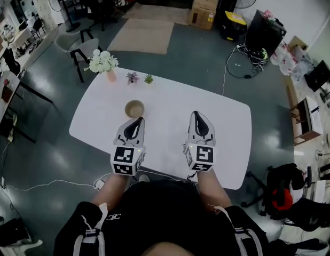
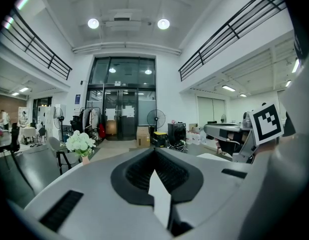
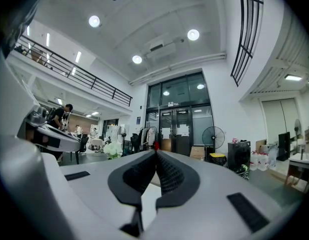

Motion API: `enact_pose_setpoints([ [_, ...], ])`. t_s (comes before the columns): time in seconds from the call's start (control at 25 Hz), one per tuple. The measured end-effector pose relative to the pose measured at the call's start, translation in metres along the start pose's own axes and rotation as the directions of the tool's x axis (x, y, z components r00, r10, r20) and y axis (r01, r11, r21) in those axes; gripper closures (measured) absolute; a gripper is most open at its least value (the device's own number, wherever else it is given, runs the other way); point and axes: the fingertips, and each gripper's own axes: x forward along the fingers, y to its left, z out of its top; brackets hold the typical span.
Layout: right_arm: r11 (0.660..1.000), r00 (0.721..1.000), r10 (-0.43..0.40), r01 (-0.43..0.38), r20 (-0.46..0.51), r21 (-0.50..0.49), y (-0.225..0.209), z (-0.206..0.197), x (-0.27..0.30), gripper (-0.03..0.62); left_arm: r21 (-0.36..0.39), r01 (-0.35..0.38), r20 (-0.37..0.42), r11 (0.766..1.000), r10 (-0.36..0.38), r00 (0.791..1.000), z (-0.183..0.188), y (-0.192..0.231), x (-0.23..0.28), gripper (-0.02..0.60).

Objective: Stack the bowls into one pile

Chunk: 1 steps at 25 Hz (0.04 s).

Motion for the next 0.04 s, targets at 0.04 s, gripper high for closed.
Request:
enact_pose_setpoints([
  [0.04,1.000,1.000,0.002,-0.002,0.000,0.000,-0.0005,-0.0011,-0.0012,0.582,0.000,-0.001,0.000,1.000,0.001,1.000,-0.0009,-0.0014,-0.0004,0.569],
])
